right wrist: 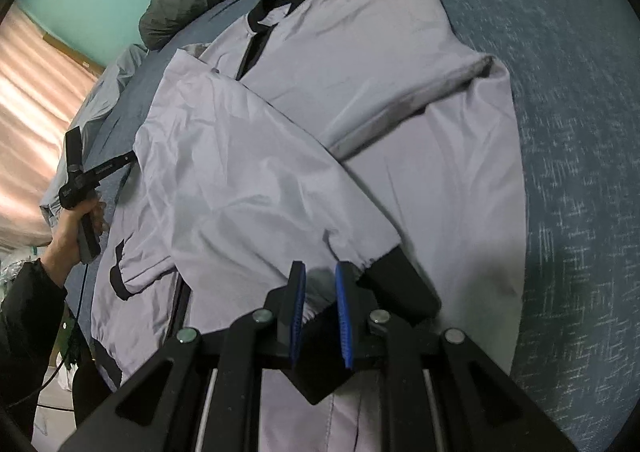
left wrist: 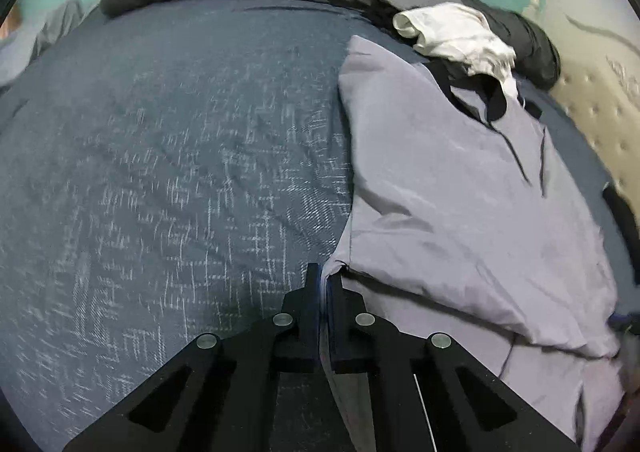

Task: Fold clothes
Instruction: 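Open both tools and release the jacket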

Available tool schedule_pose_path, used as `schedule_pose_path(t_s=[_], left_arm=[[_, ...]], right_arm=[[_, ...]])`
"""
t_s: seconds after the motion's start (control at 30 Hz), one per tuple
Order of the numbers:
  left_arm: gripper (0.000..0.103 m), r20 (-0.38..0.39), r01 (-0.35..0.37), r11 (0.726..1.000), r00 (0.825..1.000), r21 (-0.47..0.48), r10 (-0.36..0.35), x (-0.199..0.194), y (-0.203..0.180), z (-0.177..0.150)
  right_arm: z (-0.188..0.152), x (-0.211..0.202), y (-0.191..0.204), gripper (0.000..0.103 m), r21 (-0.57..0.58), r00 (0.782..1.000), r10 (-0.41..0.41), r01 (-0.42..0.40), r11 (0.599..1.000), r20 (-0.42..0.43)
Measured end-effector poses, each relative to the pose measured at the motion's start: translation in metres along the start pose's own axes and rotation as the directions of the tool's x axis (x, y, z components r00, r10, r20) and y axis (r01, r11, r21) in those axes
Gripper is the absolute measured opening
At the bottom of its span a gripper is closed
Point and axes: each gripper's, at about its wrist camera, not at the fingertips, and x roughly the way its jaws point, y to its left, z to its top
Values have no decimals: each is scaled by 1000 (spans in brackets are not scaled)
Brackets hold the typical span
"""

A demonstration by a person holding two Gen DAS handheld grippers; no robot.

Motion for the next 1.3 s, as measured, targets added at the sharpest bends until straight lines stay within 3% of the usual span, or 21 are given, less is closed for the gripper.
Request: schedule_pose_path(t_s=[0.1, 0.2, 0.27, 0.4, 0.53, 0.7, 1.03, 1.3], left_arm=[[21, -4, 17, 998, 1000, -61, -17, -8, 5, -1], [24, 22, 10, 998, 1000, -69, -9, -27, 10, -2], [25, 49, 3, 997, 999, -76, 1, -40, 15, 0], [37, 67, 7, 998, 998, -65, -3, -47, 12, 14], [37, 56, -4, 1000, 998, 8, 4, -35, -16, 38], [37, 38, -8, 1000, 999, 0, 8, -14, -34, 67], [49, 30, -110, 993, 994, 35, 109, 31, -70, 149], [49, -35, -171, 984, 984, 49, 173, 83, -82, 192]], right_arm=[[-1, -2, -4, 15, 5, 1000, 4, -4, 1000, -3], [3, -9, -5, 15, 10, 1000, 10, -11, 1000, 19], [5, -17, -1, 15, 10, 998, 24, -25, 1000, 61], [17, -27, 7, 15, 25, 985, 67, -72, 997, 160], [25, -20, 13, 15, 52, 968, 104, -119, 992, 226], [28, -2, 26, 15, 34, 962, 127, -139, 990, 242], [25, 23, 16, 15, 59, 967, 106, -123, 991, 232], [31, 26, 28, 15, -10, 974, 86, -86, 996, 211]])
